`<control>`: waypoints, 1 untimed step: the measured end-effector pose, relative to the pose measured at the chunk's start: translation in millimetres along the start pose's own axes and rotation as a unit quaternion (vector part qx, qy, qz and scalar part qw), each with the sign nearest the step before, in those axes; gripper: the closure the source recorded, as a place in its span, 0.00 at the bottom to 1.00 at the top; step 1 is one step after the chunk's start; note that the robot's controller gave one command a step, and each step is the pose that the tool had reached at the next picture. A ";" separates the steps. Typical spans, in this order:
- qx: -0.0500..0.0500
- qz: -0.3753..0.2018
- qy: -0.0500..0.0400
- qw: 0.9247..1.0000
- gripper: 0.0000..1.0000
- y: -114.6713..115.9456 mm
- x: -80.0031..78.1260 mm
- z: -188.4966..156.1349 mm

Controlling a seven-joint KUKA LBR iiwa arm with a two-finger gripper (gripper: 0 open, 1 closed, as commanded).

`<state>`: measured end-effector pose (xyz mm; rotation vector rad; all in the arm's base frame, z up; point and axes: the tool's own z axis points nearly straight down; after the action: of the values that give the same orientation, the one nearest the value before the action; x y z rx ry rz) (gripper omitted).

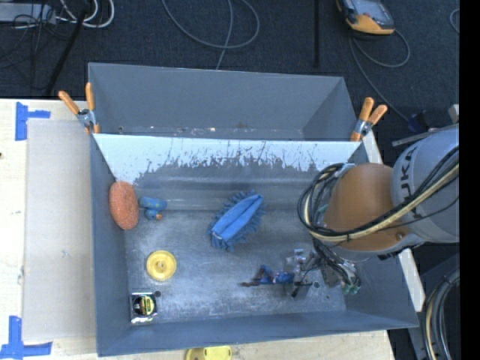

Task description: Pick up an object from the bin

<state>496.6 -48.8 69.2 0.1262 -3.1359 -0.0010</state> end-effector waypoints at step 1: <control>0.000 0.004 0.002 1.000 1.00 10.3 -1.2 -50.0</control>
Offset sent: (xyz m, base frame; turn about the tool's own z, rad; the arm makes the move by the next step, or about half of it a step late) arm 0.0482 0.0457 0.1345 -0.0686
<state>497.2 -38.4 119.2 0.1130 -3.1316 -0.0019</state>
